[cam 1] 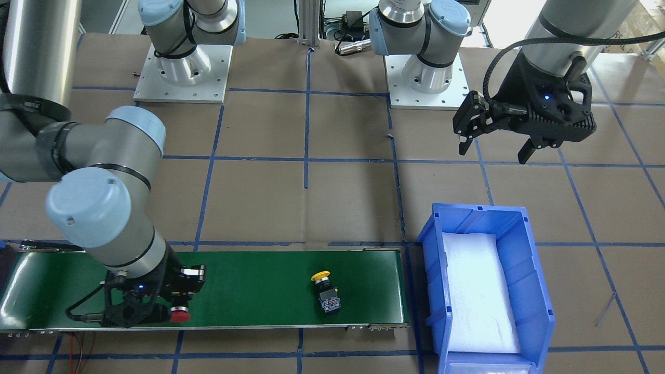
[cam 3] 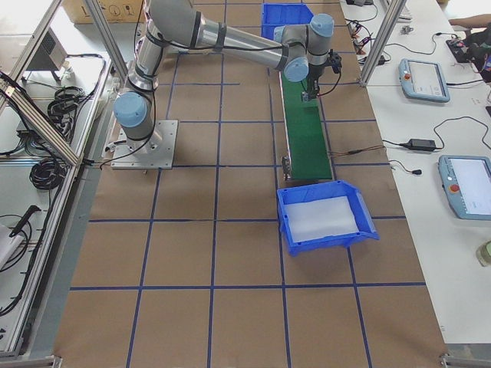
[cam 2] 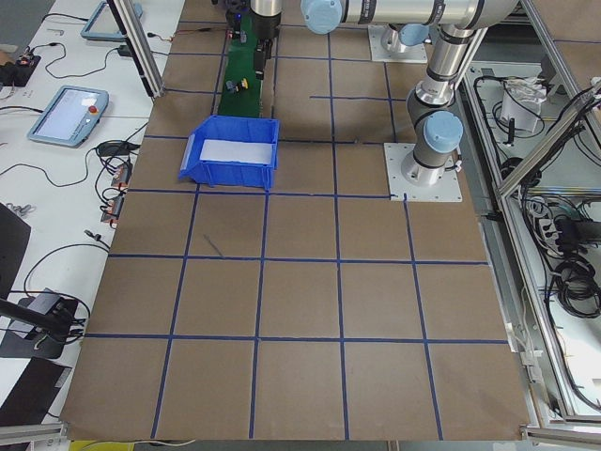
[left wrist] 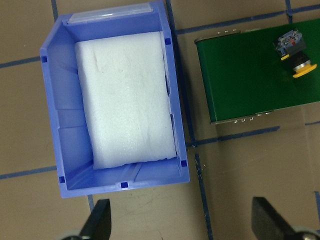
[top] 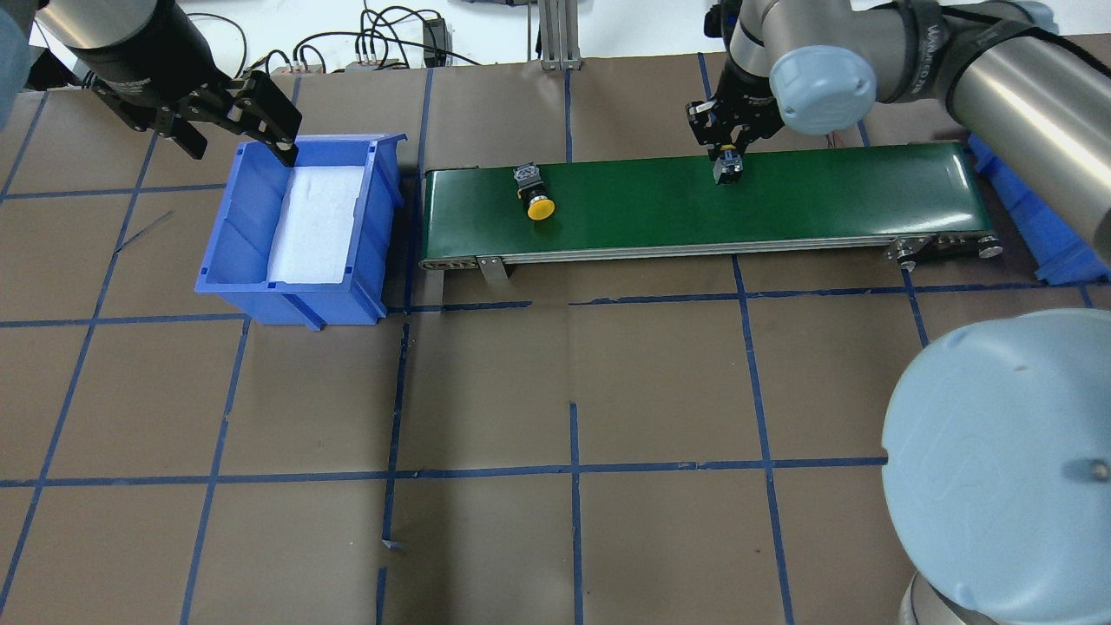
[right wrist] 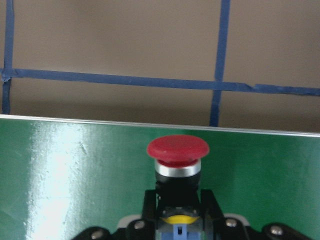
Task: Transport two buttons from left to right
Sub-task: 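Carry the red-capped button with the right gripper to the far blue bin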
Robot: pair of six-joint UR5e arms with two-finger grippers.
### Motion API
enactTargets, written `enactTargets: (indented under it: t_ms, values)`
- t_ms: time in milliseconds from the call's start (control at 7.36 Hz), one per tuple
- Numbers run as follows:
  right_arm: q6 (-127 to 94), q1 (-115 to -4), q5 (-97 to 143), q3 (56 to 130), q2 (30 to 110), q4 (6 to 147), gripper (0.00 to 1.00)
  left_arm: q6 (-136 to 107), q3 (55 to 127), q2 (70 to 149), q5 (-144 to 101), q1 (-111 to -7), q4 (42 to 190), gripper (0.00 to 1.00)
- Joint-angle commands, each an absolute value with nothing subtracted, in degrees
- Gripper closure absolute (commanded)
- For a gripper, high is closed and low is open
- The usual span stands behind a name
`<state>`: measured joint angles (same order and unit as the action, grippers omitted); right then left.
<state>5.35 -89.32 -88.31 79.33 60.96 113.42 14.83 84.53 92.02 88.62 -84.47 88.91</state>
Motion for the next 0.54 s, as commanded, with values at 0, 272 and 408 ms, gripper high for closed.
enactTargets:
  t_ms: [0,272,408]
  values:
    - [17.0,-81.1,-88.2,80.3,66.9,106.8,0.94,14.6,85.0,88.8,86.2,-84.5,92.5,0.0]
    - [28.3,-73.7,-89.1,80.3,69.0,103.0,0.94,14.7,87.3,85.6,87.3,-84.6,92.1,0.0]
    - [35.0,-69.5,-89.2,80.3,68.1,103.1,0.94,15.0,87.8,85.4,88.3,-84.1,91.8,0.0]
